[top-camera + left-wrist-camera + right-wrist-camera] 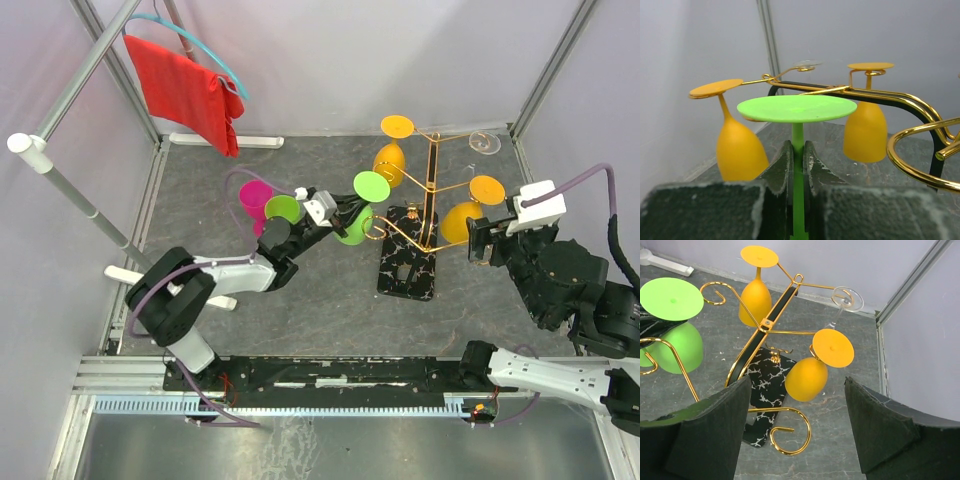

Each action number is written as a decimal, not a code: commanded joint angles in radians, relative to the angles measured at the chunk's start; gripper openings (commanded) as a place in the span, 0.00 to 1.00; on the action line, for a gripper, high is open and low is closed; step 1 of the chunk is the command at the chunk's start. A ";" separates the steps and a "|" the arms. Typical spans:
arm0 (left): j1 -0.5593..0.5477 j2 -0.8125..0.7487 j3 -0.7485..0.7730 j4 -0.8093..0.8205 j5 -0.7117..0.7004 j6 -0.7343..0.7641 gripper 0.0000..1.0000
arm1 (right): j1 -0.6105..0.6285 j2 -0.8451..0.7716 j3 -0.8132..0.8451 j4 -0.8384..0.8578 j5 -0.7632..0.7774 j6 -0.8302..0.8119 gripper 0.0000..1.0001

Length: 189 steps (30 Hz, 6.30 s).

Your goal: Place the wine glass upside down on the wine glass rack

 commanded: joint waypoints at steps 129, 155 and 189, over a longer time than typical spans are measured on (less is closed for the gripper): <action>-0.108 -0.901 0.279 -1.586 -0.961 -0.024 0.98 | -0.195 1.056 0.577 0.293 -0.834 0.021 0.95; -0.108 -0.916 0.263 -1.617 -1.001 0.002 0.99 | -0.241 1.401 0.676 0.307 -0.830 0.064 0.74; -0.106 -0.723 0.412 -1.585 -1.038 -0.480 0.99 | -0.238 0.848 0.403 0.376 -0.673 -0.012 0.01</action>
